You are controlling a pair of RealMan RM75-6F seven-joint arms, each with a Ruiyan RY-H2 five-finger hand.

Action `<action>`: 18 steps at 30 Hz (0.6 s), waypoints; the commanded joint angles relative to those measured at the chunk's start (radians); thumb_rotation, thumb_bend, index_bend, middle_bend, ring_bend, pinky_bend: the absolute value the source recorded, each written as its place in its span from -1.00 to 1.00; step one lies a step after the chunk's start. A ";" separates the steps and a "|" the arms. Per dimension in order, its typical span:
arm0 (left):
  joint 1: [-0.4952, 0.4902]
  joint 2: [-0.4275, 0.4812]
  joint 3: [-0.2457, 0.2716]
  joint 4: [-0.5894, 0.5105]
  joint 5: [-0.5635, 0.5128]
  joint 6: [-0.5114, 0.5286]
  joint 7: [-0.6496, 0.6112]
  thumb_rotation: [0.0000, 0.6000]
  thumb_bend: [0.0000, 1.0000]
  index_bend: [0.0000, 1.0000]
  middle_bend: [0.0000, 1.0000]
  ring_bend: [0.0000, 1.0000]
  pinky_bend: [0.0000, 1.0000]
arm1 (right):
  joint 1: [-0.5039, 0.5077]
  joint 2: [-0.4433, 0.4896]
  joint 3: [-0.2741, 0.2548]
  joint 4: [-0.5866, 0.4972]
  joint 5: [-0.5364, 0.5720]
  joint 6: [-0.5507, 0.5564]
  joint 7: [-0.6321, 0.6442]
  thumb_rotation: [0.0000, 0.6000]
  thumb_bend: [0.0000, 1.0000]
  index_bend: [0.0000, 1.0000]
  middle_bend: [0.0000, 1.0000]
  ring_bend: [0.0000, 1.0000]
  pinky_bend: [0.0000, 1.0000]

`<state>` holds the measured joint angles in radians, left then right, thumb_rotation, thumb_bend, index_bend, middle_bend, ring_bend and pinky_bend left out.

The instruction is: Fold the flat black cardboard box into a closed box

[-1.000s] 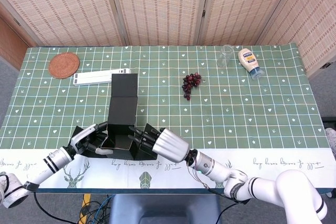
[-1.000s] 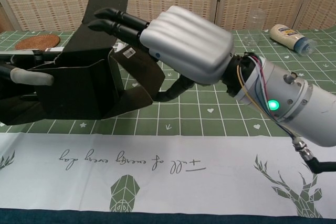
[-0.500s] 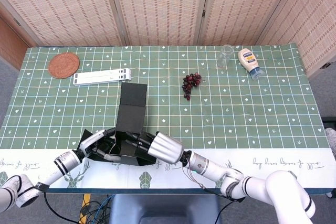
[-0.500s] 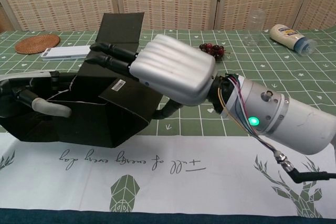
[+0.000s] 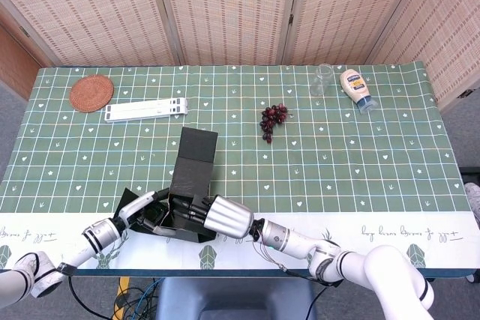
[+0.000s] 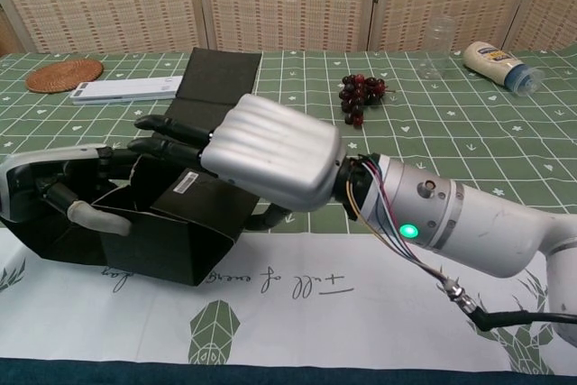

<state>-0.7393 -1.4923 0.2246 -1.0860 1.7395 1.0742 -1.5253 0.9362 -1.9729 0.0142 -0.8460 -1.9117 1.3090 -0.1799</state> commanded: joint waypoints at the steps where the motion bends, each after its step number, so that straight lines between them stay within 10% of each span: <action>1: 0.002 -0.008 0.005 0.010 0.005 0.004 0.014 1.00 -0.80 -0.70 -0.56 0.50 0.75 | 0.010 -0.013 -0.002 0.016 -0.003 0.006 0.009 1.00 -0.87 -1.00 -0.95 0.15 0.96; 18: -0.002 -0.017 0.022 0.008 0.020 0.021 0.060 1.00 -0.80 -0.80 -0.65 0.32 0.73 | 0.052 -0.017 -0.004 0.017 0.001 -0.004 0.005 1.00 -0.86 -0.97 -0.63 0.26 0.96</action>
<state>-0.7417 -1.5094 0.2460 -1.0777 1.7596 1.0950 -1.4660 0.9873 -1.9914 0.0102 -0.8271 -1.9111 1.3059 -0.1747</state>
